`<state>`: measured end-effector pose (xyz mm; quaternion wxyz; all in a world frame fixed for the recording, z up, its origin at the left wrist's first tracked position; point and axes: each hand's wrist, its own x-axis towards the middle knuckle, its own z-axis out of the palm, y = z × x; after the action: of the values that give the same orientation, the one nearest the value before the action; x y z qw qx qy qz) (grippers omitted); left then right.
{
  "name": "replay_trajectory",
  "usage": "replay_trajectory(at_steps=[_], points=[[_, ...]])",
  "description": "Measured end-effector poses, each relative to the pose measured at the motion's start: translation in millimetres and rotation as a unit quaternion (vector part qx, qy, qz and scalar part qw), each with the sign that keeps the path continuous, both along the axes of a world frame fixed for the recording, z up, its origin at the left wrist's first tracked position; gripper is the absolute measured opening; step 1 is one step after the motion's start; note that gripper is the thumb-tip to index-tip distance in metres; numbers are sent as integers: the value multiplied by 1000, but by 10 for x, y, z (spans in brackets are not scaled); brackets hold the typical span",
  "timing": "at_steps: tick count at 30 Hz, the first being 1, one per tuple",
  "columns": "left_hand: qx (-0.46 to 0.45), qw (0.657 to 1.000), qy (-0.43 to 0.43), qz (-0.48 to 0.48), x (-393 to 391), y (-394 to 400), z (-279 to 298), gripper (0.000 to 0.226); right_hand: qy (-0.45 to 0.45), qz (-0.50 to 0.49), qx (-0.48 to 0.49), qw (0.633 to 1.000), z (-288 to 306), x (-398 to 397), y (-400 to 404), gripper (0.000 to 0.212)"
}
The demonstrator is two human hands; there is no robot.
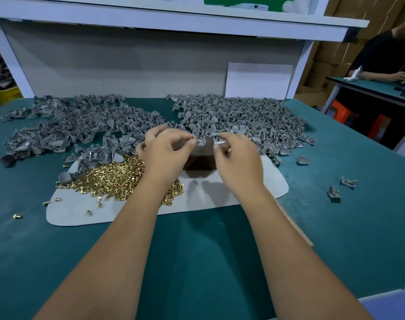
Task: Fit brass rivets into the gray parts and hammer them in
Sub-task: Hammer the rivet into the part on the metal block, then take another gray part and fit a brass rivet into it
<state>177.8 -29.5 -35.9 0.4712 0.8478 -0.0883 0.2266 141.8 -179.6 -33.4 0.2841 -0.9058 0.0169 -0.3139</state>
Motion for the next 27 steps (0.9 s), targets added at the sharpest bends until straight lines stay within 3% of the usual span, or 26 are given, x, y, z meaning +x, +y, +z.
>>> replay_trajectory(at_steps=[4,12,14,17,21,24,27], points=[[-15,997,-45,-63,-79,-79,42,15,-14,107,106,988,-55,24,131,27],[-44,995,-40,-79,-71,-95,49,17,33,72,159,984,130,136,10,15],[-50,997,-34,-56,-71,-83,46,16,12,43,183,982,290,231,-18,28],[-29,998,-27,-39,-53,-61,34,16,6,28,253,967,365,342,-13,68],[-18,1000,-11,-9,-6,-50,12,19,49,-19,116,992,47,276,192,65],[95,987,-9,128,52,68,-6,24,-36,8,-20,999,-44,206,345,52],[191,958,29,214,105,313,-29,32,-44,86,14,995,44,137,442,32]])
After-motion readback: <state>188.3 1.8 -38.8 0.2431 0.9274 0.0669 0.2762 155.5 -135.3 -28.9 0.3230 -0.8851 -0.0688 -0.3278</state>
